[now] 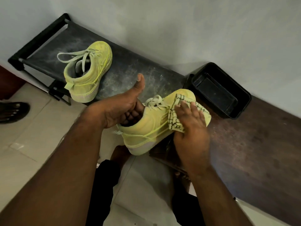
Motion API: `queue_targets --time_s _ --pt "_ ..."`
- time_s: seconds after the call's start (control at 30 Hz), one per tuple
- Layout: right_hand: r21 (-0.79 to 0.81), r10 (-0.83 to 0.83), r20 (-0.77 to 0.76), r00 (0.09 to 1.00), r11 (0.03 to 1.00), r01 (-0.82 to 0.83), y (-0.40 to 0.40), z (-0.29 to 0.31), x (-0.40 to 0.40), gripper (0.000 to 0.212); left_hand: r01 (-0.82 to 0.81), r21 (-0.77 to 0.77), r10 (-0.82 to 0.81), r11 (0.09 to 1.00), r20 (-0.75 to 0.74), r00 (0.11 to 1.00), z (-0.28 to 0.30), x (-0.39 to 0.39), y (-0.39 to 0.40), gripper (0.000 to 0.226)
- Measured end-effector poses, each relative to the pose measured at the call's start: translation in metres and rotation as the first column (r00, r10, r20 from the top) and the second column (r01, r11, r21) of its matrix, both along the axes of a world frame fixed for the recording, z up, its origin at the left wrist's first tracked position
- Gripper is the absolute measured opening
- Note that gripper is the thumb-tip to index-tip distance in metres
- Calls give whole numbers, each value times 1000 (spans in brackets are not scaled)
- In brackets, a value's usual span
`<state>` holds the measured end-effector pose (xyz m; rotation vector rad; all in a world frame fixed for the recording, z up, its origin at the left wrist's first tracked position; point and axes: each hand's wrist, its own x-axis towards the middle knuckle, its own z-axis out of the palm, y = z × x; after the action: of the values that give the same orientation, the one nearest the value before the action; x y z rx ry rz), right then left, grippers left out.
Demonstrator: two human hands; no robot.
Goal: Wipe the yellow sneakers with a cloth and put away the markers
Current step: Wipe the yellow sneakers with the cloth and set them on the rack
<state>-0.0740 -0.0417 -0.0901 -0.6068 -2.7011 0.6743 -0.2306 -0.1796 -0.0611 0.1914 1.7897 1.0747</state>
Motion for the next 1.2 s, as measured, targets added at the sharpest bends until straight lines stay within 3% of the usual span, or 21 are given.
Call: queue_targets --time_s 0.13,0.2,0.23,0.27,0.37,0.4,0.47,0.57,0.6,0.67,0.77,0.87,0.97,1.03,1.13,1.2 --pt "30 358 -60 932 934 -357 -42 1 4 63 4 -7 -4 1000 47 999 10 4 5 94" --pt "45 444 -51 895 896 -442 -47 1 2 62 -24 -23 25 999 69 997 10 5 5 94" --pt "64 422 -39 906 906 -419 -41 1 -1 62 -40 -36 42 999 52 998 10 5 6 78" --pt "70 342 -20 940 938 -339 -31 0 -2 62 -43 -33 44 999 38 998 7 4 6 77" --pt "-16 -35 41 999 999 35 0 0 -4 69 -38 -24 39 999 10 999 1 1 4 106" --pt "-38 -74 48 996 996 76 -1 1 -3 70 -42 -11 42 999 5 999 1 1 4 109" --pt "-22 50 -4 999 998 -50 -18 2 1 65 -38 9 37 999 7 999 1 0 6 109" --pt "69 277 15 961 958 -278 -44 2 7 60 -18 34 17 999 17 1000 3 1 7 90" --pt "98 259 20 966 961 -259 -40 5 5 58 -8 39 7 999 24 1000 4 1 7 87" --pt "110 59 10 998 992 -60 -19 8 4 53 2 44 -3 999 27 1000 4 2 6 87" --pt "-7 -203 36 979 979 203 13 14 3 49 26 61 -31 998 72 997 2 2 4 101" --pt "-52 -106 10 994 993 106 -14 13 4 51 97 85 -110 992 164 980 -2 1 0 138" --pt "-203 15 -49 999 979 -25 -42 12 9 49 160 89 -175 983 193 965 -3 0 -3 142" --pt "-194 -48 -59 997 980 36 -27 12 5 44 195 100 -211 976 195 958 0 4 -3 135" --pt "-170 -242 -26 970 957 234 14 11 -3 47 210 112 -227 971 174 958 -1 9 -4 146" --pt "-178 -185 -37 982 968 175 9 12 -4 47 209 128 -227 969 142 964 -3 8 -3 145"
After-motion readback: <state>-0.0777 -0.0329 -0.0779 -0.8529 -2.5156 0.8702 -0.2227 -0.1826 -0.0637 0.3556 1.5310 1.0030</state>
